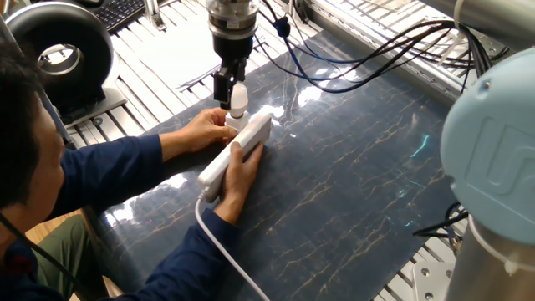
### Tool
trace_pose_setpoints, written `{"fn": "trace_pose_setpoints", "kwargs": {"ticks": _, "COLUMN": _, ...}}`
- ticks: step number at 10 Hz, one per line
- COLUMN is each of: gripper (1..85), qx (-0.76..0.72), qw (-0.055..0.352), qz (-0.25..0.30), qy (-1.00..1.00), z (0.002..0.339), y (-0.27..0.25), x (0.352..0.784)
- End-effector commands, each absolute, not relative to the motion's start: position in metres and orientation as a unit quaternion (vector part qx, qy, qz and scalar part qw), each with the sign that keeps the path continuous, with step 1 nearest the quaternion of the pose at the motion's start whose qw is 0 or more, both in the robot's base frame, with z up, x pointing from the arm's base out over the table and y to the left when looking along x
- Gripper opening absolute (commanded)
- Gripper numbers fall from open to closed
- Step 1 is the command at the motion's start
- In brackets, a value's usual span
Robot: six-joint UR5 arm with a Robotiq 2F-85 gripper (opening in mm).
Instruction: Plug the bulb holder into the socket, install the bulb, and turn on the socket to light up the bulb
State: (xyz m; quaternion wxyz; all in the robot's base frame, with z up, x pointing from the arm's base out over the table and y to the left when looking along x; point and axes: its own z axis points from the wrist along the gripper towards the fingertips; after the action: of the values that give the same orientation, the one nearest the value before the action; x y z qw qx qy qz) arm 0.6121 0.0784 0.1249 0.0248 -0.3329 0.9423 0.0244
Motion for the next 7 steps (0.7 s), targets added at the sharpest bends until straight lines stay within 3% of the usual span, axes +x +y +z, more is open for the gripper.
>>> {"fn": "trace_pose_setpoints", "kwargs": {"ticks": 1, "gripper": 76.3, "qx": -0.429, "qw": 0.042, "qz": 0.02, "qy": 0.902, "z": 0.127, "y": 0.09, "x": 0.611}}
{"fn": "trace_pose_setpoints", "kwargs": {"ticks": 7, "gripper": 72.3, "qx": -0.615, "qw": 0.055, "qz": -0.007, "qy": 0.786, "z": 0.127, "y": 0.087, "x": 0.619}}
